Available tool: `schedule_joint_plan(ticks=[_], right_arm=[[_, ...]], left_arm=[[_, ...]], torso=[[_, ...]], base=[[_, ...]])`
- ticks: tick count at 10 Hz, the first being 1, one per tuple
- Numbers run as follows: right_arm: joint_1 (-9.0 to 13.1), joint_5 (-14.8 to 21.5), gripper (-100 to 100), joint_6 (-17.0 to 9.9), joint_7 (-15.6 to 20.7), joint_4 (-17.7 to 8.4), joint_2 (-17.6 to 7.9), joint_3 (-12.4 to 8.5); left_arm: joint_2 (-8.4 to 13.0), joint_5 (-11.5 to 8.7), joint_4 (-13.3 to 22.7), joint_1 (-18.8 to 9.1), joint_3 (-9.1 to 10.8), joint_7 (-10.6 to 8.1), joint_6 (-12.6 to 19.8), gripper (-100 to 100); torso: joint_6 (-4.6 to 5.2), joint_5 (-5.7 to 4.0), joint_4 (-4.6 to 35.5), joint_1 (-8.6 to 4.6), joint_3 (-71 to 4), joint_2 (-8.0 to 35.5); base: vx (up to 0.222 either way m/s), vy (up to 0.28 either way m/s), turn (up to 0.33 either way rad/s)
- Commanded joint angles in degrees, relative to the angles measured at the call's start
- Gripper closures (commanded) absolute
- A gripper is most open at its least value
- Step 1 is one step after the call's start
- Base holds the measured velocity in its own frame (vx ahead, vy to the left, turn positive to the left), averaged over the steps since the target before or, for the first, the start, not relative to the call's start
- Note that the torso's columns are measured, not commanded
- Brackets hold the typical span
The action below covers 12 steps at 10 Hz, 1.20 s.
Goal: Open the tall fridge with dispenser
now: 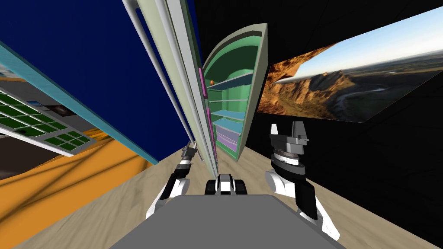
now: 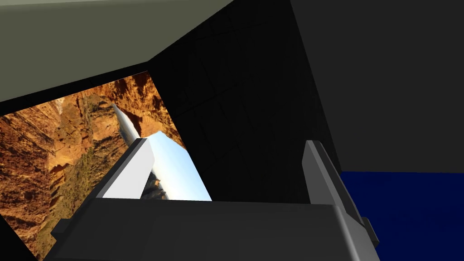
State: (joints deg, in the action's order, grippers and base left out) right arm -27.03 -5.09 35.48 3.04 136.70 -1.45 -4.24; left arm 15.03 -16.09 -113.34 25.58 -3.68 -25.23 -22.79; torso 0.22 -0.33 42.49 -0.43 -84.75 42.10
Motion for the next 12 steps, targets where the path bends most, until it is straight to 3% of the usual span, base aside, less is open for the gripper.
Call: schedule_joint_plan(ticks=[1, 4, 7, 12], right_arm=[[0.0, 0.0, 0, 0.0, 0.0, 0.0, 0.0, 0.0], [-0.01, 0.0, 0, 0.0, 0.0, 0.0, 0.02, 0.01], [0.0, 0.0, 0, 0.0, 0.0, 0.0, 0.0, 0.0], [-0.01, 0.0, 0, 0.0, 0.0, 0.0, 0.0, 0.0]], left_arm=[[2.22, -0.13, -1.52, 0.04, -1.05, -1.33, -0.51, 100], [3.07, -0.09, -1.58, 0.46, -2.04, -1.9, -0.3, 100], [4.53, -0.01, -1.96, 0.66, -3.12, -2.71, -0.98, 100], [8.16, 0.21, -2.94, 1.15, -5.82, -4.73, -2.68, 100]], torso=[[-0.06, -0.02, 0.05, 0.03, 0.08, 0.16], [-0.2, 0.07, -0.08, -0.21, 0.18, 0.2], [-0.16, 0.42, -0.18, 0.84, 0.08, 0.04], [0.05, 0.29, -0.22, 0.26, 0.06, -0.01]], base=[[-0.055, 0.279, -0.149], [-0.021, 0.19, -0.081], [0.004, 0.281, -0.117], [0.006, 0.288, -0.116]])
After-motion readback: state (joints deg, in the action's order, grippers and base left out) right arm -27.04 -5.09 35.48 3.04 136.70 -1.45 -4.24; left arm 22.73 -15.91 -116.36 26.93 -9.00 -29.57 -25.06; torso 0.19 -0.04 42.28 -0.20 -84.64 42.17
